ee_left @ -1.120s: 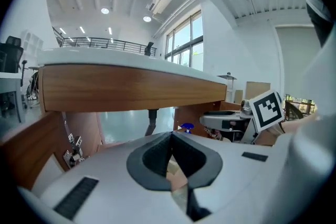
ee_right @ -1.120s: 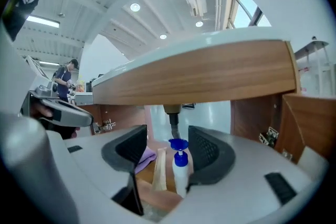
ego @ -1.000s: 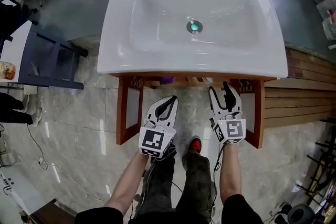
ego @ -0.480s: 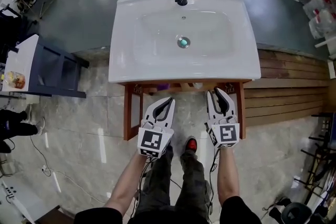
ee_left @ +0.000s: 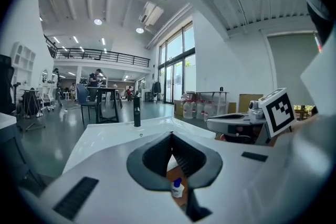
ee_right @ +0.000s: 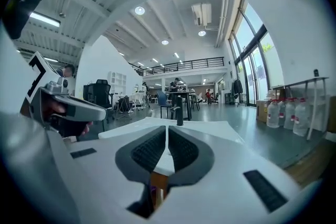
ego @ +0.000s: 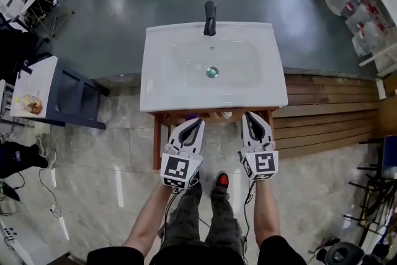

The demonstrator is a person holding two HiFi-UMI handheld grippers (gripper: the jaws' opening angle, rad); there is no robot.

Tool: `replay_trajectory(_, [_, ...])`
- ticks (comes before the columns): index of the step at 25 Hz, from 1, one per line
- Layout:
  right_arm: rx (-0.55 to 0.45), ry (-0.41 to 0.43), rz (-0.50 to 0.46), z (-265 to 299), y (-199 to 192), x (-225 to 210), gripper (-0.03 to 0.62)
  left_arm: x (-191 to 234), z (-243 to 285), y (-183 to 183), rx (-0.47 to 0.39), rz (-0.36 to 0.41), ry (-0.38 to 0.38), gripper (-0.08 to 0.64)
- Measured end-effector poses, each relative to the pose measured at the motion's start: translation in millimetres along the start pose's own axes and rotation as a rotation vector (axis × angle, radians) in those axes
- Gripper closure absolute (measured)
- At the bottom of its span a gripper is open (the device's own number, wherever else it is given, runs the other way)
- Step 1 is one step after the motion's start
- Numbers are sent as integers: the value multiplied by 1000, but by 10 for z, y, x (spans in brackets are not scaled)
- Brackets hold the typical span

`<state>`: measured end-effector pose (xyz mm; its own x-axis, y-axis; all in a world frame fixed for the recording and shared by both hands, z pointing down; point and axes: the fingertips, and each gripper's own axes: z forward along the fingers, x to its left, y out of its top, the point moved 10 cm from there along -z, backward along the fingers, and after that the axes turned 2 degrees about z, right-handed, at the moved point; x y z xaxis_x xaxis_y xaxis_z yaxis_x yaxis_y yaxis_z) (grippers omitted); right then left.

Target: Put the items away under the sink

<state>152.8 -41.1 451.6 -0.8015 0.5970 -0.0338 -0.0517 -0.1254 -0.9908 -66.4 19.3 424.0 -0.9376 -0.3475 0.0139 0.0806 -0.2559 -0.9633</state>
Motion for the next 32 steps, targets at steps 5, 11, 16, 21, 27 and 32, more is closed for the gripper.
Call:
replay_trajectory(5, [-4, -18, -5, -165, 379, 54, 554, -26, -139, 392, -26, 18, 1, 552])
replay_trajectory(11, [-21, -18, -24, -361, 690, 163, 554, -43, -341, 684, -56, 39, -6, 552])
replay_trajectory(16, [-47, -13, -40, -577, 923, 249, 554, -97, -520, 830, -56, 56, -9, 552])
replay_trajectory(21, [-68, -23, -49, -776, 1066, 303, 554, -166, -701, 902, -63, 73, -21, 552])
replay_trajectory(27, [-76, -36, -44, -970, 1176, 380, 554, -172, -906, 934, -58, 94, -9, 552])
replay_trajectory(32, [-74, -45, -37, -1103, 1182, 458, 554, -132, -1012, 946, -70, 73, 10, 554])
